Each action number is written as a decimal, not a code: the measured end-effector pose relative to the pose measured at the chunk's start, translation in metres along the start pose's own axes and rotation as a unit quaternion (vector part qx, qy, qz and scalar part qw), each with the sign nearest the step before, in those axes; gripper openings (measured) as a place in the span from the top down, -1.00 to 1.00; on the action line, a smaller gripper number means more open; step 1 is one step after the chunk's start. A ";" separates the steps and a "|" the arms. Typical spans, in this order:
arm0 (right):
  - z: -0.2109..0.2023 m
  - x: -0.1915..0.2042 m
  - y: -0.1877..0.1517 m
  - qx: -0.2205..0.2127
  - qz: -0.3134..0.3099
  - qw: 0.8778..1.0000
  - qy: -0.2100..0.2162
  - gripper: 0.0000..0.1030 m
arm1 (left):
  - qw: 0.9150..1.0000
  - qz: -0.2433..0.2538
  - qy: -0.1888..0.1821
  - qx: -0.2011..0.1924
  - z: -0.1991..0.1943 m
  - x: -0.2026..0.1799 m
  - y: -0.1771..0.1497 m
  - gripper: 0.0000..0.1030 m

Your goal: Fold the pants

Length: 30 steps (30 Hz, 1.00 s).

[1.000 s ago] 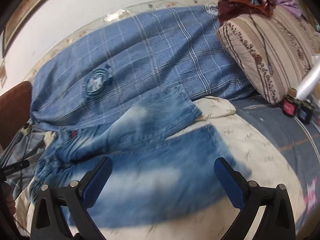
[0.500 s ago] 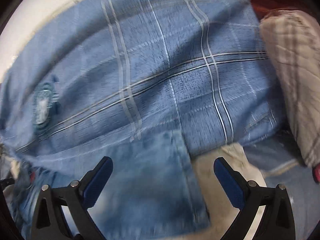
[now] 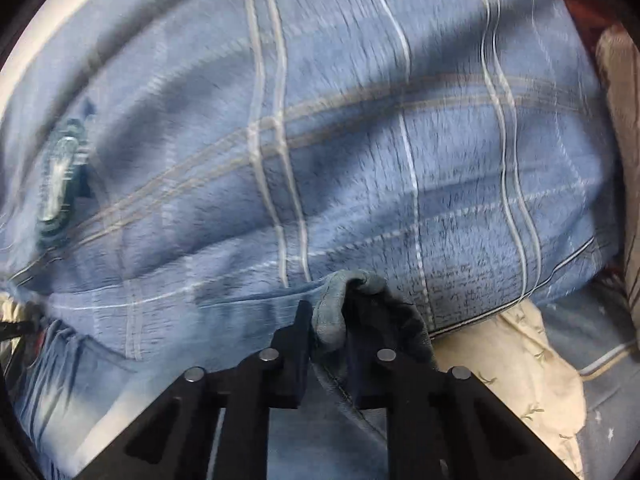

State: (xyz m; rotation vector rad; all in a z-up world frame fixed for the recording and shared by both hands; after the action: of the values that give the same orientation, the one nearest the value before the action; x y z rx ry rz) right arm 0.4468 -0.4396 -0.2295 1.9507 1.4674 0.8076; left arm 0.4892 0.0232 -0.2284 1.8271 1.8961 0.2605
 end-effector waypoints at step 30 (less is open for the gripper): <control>-0.217 -0.101 -0.206 0.046 0.100 0.992 0.061 0.66 | 0.988 0.061 -0.094 -0.106 -0.218 0.054 -0.220 0.82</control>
State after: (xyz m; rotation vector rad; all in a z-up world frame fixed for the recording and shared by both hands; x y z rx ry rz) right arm 0.1332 -0.4697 -0.2520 2.1775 1.4165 0.9765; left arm 0.1936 0.0994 -0.1531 1.7600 1.5680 0.3068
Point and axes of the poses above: each gripper's, at about its wrist camera, not at the fingertips, and z roughly the way its jaws point, x to its left, y to its top, the point moved 7 cm from there along z, roughly the way its jaws point, and after that the axes turned 3 degrees about -y, right-handed, at the moved point
